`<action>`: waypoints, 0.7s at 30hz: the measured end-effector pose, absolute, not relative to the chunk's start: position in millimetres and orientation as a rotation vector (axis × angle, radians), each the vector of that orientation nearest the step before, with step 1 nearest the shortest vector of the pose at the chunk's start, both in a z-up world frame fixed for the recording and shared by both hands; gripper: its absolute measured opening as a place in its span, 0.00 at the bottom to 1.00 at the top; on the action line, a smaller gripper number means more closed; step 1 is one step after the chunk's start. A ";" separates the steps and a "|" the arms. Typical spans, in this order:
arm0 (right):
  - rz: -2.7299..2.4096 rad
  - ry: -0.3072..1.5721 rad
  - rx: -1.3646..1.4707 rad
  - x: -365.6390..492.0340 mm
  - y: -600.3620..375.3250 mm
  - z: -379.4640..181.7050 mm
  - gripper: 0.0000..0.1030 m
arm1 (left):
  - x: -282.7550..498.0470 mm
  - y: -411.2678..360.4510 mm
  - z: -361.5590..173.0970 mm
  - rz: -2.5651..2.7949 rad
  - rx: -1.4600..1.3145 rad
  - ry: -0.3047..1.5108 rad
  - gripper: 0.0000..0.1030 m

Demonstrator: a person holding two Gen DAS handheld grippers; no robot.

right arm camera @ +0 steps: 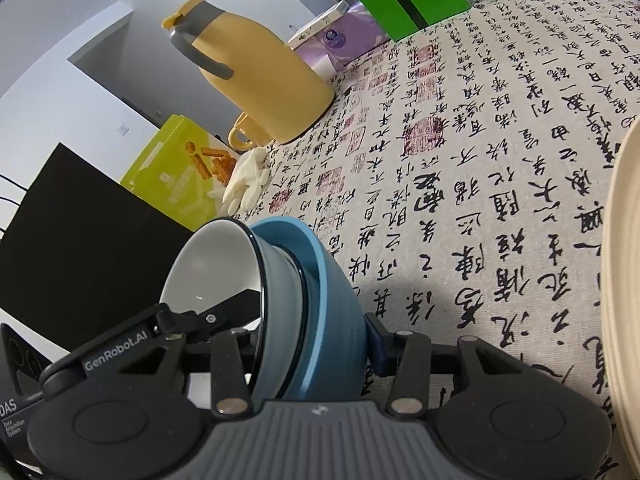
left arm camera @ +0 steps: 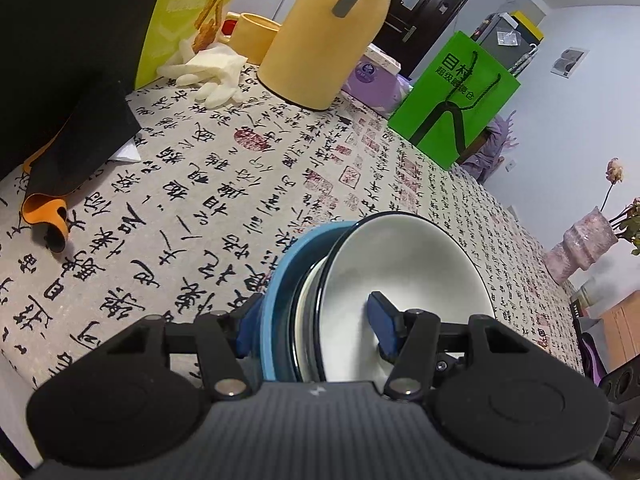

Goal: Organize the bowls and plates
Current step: 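Carry the tilted blue bowl stack with both tools toward the cream plates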

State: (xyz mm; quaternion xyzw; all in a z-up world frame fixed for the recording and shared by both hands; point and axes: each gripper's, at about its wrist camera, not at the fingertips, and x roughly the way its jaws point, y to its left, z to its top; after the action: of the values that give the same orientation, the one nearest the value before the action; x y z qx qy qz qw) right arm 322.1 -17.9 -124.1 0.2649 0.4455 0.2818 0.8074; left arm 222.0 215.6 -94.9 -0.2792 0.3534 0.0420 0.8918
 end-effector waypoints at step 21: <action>0.595 0.900 0.606 311.1 -54.1 -111.0 0.42 | 216.1 178.1 -73.7 0.054 -0.532 0.707 0.55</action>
State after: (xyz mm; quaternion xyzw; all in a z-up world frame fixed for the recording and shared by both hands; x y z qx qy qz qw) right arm 311.1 -54.1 -111.0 0.2839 0.4216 0.2791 0.8147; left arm 216.1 178.1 -73.7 -0.2574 0.3420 0.0262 0.9034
